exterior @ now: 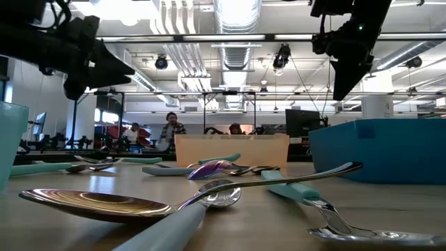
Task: Sort silverware by color (type)
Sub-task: Put the green spoon into the green bin
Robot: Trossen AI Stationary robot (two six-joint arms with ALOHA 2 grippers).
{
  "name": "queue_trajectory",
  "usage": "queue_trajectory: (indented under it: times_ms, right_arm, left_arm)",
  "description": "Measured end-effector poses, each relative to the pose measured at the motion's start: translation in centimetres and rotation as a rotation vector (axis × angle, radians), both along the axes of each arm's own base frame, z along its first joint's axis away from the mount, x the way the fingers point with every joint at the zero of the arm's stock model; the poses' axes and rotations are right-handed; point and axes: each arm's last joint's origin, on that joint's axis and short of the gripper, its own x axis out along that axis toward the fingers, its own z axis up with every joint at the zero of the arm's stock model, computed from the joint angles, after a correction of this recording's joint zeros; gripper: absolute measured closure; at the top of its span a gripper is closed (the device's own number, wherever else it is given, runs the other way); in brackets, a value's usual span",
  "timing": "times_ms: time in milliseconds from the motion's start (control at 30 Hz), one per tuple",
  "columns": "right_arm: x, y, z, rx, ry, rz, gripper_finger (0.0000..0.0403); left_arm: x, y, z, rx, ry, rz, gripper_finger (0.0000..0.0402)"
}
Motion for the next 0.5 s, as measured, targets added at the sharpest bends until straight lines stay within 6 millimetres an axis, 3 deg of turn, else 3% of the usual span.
queue_trajectory:
  times_ms: [233, 500]
  right_arm:
    - [0.0, 0.0, 0.0, -0.006, 0.007, 0.020, 0.0257]
    - [0.0, 0.0, 0.0, -0.003, 0.003, 0.009, 0.0257]
  left_arm:
    - [2.7, 1.0, 1.6, 0.029, 0.140, -0.028, 0.0288]
    - [3.3, 4.7, 0.7, -0.111, 0.650, 0.133, 0.0288]
